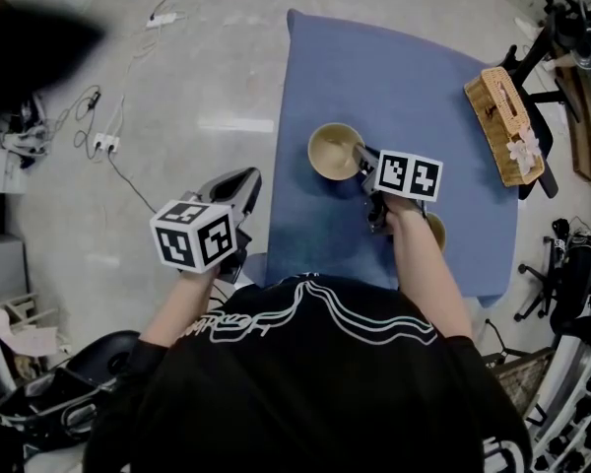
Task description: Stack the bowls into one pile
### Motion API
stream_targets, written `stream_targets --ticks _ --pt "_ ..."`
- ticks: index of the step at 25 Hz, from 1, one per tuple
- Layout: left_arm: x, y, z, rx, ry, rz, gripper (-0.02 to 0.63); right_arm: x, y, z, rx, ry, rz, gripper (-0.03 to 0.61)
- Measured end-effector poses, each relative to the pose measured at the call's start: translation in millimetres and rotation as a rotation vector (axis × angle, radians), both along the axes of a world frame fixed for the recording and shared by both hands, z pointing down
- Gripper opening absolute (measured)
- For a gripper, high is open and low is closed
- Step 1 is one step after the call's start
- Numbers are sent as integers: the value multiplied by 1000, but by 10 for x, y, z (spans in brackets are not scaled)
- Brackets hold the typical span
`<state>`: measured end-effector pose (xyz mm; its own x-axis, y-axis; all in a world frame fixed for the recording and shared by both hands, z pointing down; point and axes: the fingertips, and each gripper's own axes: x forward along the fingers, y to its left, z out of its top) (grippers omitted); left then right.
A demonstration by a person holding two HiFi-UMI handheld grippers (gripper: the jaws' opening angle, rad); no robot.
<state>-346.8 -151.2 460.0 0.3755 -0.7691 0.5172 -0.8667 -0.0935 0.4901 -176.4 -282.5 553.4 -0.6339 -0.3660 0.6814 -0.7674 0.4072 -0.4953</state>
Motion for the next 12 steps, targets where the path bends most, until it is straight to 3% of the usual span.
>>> stream_targets --ticks 12 --pt "148 -26 -154 26 -25 44 25 100 4 -230 40 -47 58 51"
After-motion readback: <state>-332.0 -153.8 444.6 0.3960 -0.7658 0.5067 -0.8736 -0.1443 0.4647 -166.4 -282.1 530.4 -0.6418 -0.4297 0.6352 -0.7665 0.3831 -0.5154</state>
